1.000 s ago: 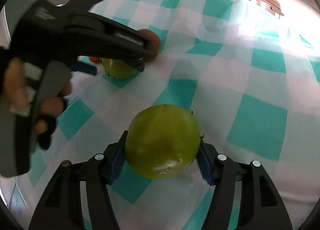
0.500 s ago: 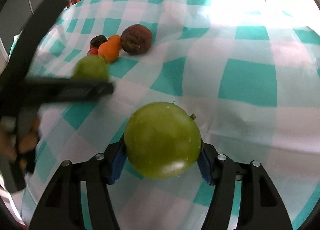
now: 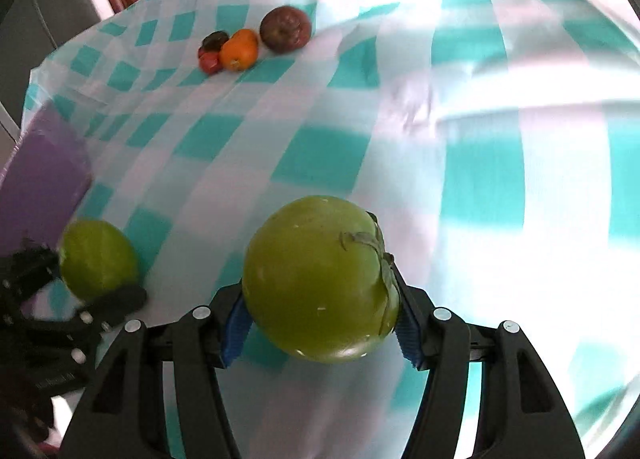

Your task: Organize fruits

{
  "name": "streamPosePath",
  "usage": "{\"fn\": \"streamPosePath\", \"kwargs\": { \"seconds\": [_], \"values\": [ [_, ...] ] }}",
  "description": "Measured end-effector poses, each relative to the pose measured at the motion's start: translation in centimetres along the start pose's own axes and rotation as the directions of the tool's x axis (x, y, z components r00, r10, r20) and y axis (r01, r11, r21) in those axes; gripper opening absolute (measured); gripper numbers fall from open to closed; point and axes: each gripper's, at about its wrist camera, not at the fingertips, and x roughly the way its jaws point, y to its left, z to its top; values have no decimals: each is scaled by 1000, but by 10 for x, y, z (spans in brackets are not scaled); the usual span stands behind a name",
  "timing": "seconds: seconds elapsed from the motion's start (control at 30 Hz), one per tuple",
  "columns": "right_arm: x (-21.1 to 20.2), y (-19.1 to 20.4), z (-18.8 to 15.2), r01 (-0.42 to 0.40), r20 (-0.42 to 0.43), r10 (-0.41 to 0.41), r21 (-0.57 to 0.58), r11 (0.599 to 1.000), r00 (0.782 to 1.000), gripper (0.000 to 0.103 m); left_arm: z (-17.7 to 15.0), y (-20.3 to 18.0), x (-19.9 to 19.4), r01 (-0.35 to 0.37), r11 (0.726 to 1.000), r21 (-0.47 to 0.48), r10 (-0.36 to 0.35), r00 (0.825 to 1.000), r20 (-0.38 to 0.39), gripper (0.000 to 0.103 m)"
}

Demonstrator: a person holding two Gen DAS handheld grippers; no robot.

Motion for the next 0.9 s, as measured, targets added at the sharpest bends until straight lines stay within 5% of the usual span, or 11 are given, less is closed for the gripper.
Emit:
{"fn": "streamPosePath", "kwargs": {
  "seconds": [0.2, 0.37, 0.5, 0.63, 0.7, 0.8, 0.9],
  "values": [
    [-22, 33, -43, -37, -37, 40, 57, 998, 999, 59, -48, 15, -21, 35, 998, 48, -34, 999, -17, 54],
    [-41, 58, -67, -36, -38, 40, 85, 996, 998, 59, -59, 27, -53, 56, 995, 80, -60, 997, 45, 34],
    [-41, 76, -77, 1, -51, 3, 68, 998, 999, 59, -61, 34, -53, 46, 994, 99, -50, 998, 39, 35],
    [-36, 87, -82, 27, -59, -22, 81, 996, 998, 59, -60, 49, -50, 75, 997, 25, -76, 995, 59, 47],
    [-38, 92, -86, 28, -51, -24, 68, 997, 998, 59, -59, 53, -56, 106, 994, 10, -106, 991, 78, 67],
    [-34, 90, -86, 27, -49, -23, 89, 996, 999, 59, -55, 53, -60, 146, 989, 19, -147, 985, 92, 82],
    [-37, 80, -87, 37, -41, -32, 123, 992, 999, 59, -48, 48, -55, 195, 981, 8, -196, 978, 68, 83]
  ]
}}
